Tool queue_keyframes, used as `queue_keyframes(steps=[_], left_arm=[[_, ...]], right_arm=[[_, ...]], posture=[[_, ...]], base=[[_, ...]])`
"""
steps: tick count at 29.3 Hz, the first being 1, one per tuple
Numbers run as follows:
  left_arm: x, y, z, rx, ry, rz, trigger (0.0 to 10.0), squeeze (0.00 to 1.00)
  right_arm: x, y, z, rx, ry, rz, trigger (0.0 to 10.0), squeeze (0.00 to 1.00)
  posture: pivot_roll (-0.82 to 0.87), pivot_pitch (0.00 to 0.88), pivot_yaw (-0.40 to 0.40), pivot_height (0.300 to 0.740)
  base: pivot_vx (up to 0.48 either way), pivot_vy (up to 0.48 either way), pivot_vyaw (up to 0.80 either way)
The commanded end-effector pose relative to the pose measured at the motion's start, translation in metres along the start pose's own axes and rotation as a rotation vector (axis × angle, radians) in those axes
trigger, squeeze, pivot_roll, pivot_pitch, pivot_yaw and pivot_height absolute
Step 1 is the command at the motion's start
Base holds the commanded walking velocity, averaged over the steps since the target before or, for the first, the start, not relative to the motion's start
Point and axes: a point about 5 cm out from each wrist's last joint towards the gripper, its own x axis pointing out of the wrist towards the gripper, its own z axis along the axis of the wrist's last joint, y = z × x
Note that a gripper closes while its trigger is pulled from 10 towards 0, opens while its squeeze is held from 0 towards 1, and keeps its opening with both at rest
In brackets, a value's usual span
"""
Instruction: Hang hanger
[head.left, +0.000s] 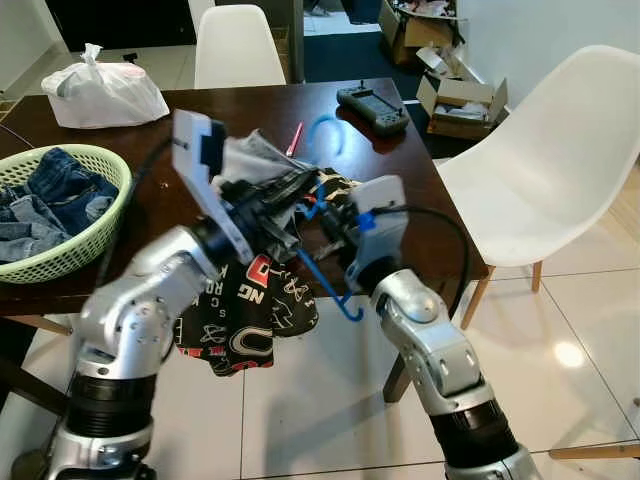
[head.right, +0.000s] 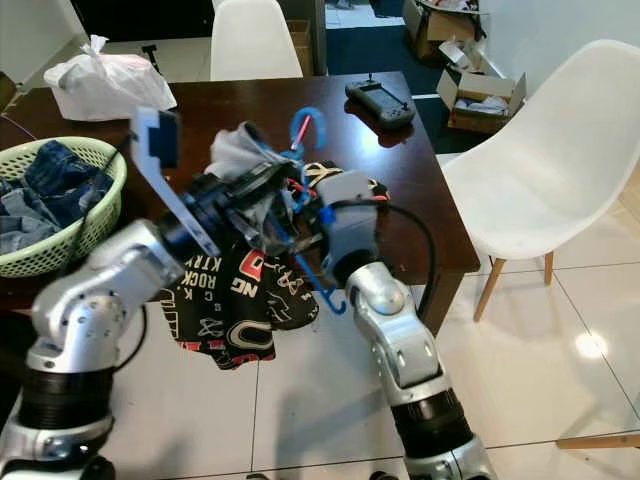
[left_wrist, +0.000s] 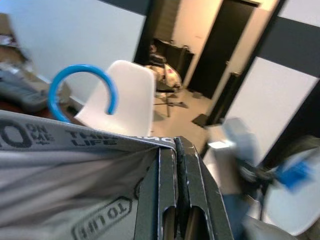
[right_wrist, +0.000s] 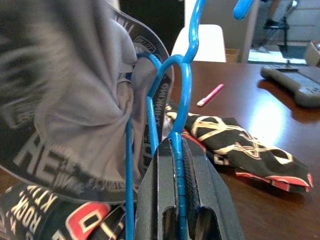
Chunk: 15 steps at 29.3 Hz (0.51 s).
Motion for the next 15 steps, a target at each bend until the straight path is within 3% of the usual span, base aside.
queue_keyframes(steps=[1, 10, 15], left_arm=[[0.003, -0.013, -0.002, -0.022, -0.007, -0.075, 10.0, 0.0], [0.005, -0.018, -0.002, -0.039, -0.014, -0.092, 10.0, 0.0], [0.005, -0.02, -0.001, -0.042, -0.021, -0.095, 10.0, 0.0]], right_arm=[[0.003, -0.008, 0.001, 0.064, -0.009, -0.057, 0.0, 0.0], [0.003, -0.027, 0.01, 0.226, -0.082, -0.156, 0.0, 0.0], [0.003, -0.028, 0.01, 0.234, -0.084, -0.166, 0.0, 0.0]], posture=[[0.07, 0.159, 0.033, 0.74], [0.07, 0.159, 0.033, 0.74], [0.07, 0.159, 0.032, 0.74]], base=[[0.0, 0.0, 0.0], [0.0, 0.0, 0.0], [0.0, 0.0, 0.0]])
